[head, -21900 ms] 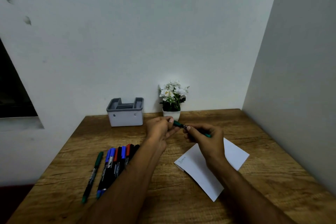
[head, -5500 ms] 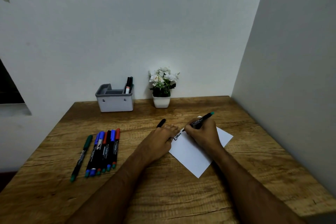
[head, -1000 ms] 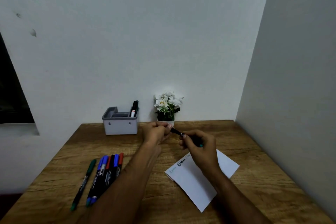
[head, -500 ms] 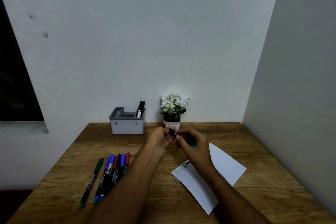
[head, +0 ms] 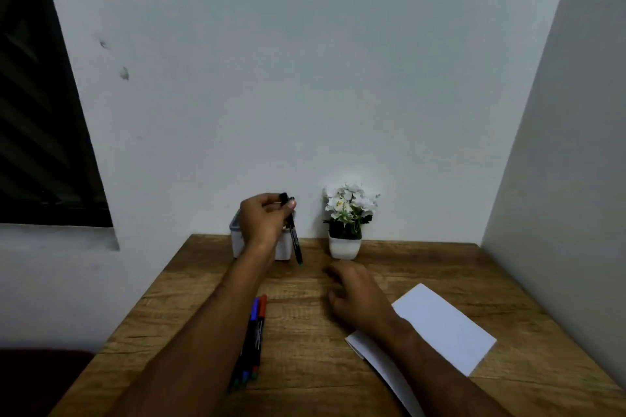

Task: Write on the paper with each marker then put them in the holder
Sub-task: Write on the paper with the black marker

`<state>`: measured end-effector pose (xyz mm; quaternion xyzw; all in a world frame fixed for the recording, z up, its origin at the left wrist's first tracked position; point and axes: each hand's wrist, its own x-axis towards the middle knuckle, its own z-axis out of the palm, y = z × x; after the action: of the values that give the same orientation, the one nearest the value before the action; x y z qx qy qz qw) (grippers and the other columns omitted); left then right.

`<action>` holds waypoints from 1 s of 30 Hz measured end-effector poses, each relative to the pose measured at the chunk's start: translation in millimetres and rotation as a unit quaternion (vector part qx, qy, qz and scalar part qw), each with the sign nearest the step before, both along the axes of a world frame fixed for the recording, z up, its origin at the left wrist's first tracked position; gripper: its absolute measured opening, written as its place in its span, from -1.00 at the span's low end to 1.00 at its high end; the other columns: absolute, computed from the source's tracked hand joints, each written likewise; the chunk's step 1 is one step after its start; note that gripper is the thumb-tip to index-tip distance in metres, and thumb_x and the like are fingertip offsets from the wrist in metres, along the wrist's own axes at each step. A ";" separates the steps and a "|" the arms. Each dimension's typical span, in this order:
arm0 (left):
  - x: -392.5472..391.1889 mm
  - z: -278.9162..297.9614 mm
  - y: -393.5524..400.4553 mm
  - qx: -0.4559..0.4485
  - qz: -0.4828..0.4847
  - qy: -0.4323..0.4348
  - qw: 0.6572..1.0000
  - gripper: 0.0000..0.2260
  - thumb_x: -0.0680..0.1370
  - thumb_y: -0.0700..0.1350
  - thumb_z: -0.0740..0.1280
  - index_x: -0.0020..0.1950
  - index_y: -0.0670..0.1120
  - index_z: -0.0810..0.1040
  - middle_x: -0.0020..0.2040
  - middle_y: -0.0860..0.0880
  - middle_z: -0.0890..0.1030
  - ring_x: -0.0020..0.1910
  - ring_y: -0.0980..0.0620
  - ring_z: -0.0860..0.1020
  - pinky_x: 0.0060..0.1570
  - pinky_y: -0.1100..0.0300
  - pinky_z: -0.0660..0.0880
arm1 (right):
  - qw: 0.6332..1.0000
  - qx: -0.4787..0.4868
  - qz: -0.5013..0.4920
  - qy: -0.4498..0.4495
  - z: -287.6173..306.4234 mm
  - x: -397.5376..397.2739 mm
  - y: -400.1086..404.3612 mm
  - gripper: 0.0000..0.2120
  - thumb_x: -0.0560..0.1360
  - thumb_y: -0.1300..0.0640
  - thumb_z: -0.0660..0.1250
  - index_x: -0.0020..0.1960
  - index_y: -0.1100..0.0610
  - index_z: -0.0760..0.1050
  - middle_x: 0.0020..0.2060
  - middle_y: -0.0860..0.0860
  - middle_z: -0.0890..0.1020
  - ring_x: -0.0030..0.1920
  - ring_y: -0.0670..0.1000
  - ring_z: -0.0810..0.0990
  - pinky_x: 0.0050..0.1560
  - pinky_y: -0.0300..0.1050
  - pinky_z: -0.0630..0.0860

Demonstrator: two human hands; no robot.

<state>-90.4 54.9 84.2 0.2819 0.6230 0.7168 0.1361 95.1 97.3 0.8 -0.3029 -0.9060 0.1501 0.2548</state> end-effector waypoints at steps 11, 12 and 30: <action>-49.0 34.4 47.2 -0.011 0.043 0.100 0.994 -0.75 0.36 -0.15 0.59 -0.01 -0.14 0.69 -0.19 -0.08 0.72 -0.18 0.00 0.70 0.00 0.02 0.65 | 0.999 0.042 0.023 0.006 -1.6 -38.9 10.0 -0.63 0.51 0.22 0.29 0.30 0.12 0.57 0.12 0.03 0.63 0.12 0.02 0.57 0.11 -0.13 0.53; -50.2 34.6 50.7 -0.013 0.045 0.108 0.993 -0.75 0.36 -0.14 0.59 0.00 -0.15 0.69 -0.18 -0.08 0.72 -0.17 0.00 0.69 0.01 0.03 0.64 | 0.999 0.044 0.025 0.009 -1.9 -40.8 11.3 -0.64 0.51 0.22 0.29 0.29 0.12 0.58 0.11 0.03 0.63 0.11 0.02 0.57 0.10 -0.13 0.54; -52.2 -7.3 71.8 -0.093 0.036 0.164 0.982 -0.82 0.38 -0.16 0.58 -0.08 -0.18 0.69 -0.20 -0.06 0.70 -0.22 0.07 0.62 -0.14 0.27 0.54 | 0.999 0.038 0.026 -0.021 -10.6 -59.3 20.0 -0.75 0.50 0.16 0.24 0.13 0.13 0.59 0.01 0.04 0.61 0.00 0.04 0.56 0.01 0.04 0.57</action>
<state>-142.7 126.7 76.9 0.3590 0.7102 0.6048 0.0320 35.8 117.4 -9.8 -0.2727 -0.9236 0.1157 0.2433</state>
